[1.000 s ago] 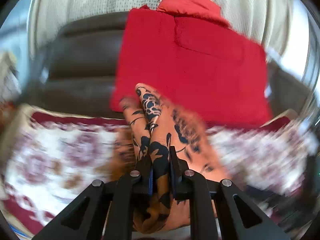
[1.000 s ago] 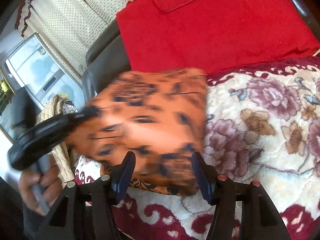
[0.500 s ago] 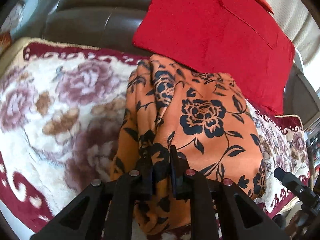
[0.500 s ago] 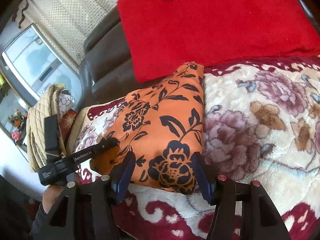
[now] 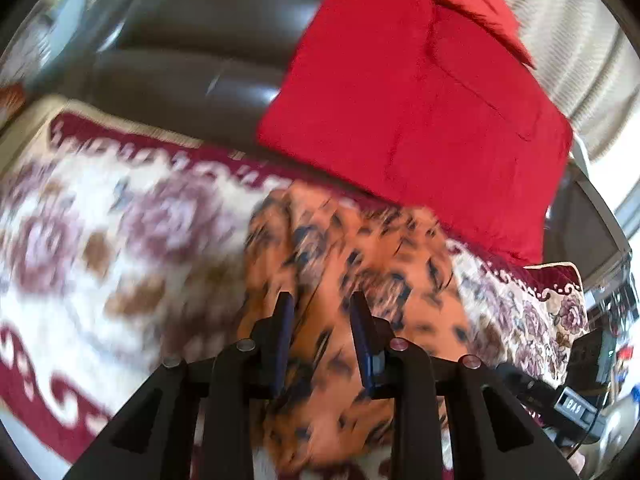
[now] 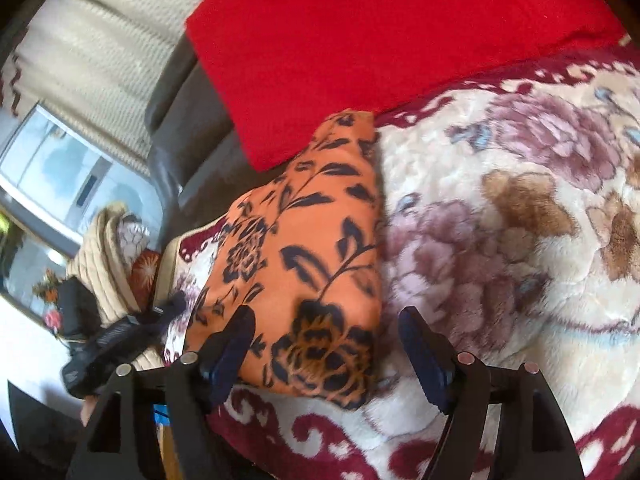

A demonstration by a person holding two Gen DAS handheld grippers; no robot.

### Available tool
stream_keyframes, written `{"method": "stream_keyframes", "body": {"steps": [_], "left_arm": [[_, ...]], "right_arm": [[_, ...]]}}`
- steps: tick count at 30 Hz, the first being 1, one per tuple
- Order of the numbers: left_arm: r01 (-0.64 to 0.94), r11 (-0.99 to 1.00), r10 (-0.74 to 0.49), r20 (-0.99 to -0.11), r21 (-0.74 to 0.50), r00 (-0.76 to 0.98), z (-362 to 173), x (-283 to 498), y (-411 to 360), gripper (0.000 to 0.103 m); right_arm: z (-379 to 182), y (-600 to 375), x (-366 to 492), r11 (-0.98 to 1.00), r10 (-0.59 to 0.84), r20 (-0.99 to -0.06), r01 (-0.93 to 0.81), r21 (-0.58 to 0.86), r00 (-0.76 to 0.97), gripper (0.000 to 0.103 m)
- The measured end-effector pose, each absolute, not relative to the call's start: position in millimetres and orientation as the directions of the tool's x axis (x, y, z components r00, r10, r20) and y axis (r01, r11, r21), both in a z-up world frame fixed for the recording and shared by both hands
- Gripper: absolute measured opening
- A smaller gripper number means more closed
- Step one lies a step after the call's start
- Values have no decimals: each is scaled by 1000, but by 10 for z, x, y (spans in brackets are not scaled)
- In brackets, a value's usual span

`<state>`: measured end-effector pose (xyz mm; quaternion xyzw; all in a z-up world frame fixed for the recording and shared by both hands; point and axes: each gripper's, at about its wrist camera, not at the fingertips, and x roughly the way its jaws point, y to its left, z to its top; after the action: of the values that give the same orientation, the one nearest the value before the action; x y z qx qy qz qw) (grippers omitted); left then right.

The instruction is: Fold small clothes

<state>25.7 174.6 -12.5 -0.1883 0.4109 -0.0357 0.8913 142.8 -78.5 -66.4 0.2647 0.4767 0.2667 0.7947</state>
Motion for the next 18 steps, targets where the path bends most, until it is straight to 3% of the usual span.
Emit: {"method": "stream_keyframes", "body": {"steps": [4,6,11,14,18], "left_arm": [[-117,927,-232,-788,-357,570,-367,787,1733,29],[-141,922,-253,-836,-361,487,-598,978,1744,7],[-104,948,-166,-745,-301,645,-289,650,1747,6],[-179,936,-165,-827,-303,537,-734,784,1881,7],[-157,948,-145,-812,-278,565,-698,717,1850,7]], "right_arm": [[-659,-781,1510,703,688,-603,-169,690,403,78],[-654,-759,1535,704,690,-604,-179,687,399,78],[-687,-736,1645,709,692,-615,-196,677,378,78],[-772,-706,1793,714,687,-631,-170,680,361,78],[-836,-603,1957,688,716,-624,-166,706,314,81]]}}
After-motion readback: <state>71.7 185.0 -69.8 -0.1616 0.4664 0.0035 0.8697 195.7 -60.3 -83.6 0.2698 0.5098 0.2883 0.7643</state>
